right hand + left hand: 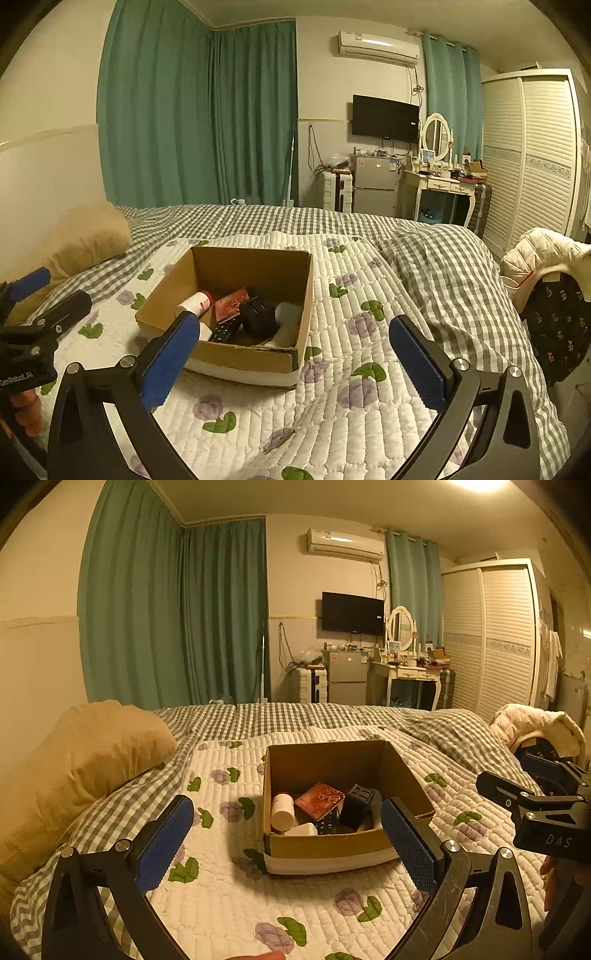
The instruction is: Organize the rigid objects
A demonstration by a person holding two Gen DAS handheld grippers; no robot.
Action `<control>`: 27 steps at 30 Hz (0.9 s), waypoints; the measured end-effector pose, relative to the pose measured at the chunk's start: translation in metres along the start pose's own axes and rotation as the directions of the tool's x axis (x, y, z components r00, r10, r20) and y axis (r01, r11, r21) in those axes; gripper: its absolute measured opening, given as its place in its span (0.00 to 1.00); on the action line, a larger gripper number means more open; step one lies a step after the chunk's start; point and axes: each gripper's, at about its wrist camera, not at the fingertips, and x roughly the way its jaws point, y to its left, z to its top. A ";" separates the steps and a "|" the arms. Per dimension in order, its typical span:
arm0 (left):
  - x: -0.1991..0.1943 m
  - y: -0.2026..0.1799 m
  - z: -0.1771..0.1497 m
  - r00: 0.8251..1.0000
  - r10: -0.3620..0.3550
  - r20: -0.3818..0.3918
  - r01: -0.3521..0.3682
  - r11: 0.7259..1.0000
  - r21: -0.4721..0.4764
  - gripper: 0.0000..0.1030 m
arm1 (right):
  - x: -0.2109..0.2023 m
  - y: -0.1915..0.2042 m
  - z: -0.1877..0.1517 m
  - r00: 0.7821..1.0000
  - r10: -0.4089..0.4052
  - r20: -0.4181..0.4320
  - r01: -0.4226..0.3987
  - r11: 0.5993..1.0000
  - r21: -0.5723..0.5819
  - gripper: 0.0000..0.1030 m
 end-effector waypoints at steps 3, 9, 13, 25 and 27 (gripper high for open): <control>0.000 0.000 -0.001 1.000 0.004 -0.005 -0.004 1.000 0.001 1.00 | 0.001 0.000 -0.001 1.000 0.001 -0.007 -0.001 1.000 0.003 1.00; 0.002 0.000 -0.002 1.000 0.006 -0.010 -0.006 1.000 0.001 1.00 | 0.000 -0.001 -0.001 1.000 -0.001 -0.003 0.001 1.000 0.007 1.00; 0.001 -0.001 -0.003 1.000 0.005 -0.009 -0.005 1.000 0.003 1.00 | 0.000 -0.001 -0.001 1.000 -0.001 -0.004 0.001 1.000 0.008 1.00; 0.001 0.000 -0.004 1.000 -0.006 -0.017 0.006 1.000 -0.001 1.00 | 0.000 -0.001 -0.001 1.000 0.004 -0.010 -0.004 1.000 0.006 1.00; 0.001 0.000 -0.004 1.000 -0.009 -0.017 0.009 1.000 -0.002 1.00 | 0.000 0.000 -0.002 1.000 0.004 -0.013 -0.004 1.000 0.003 1.00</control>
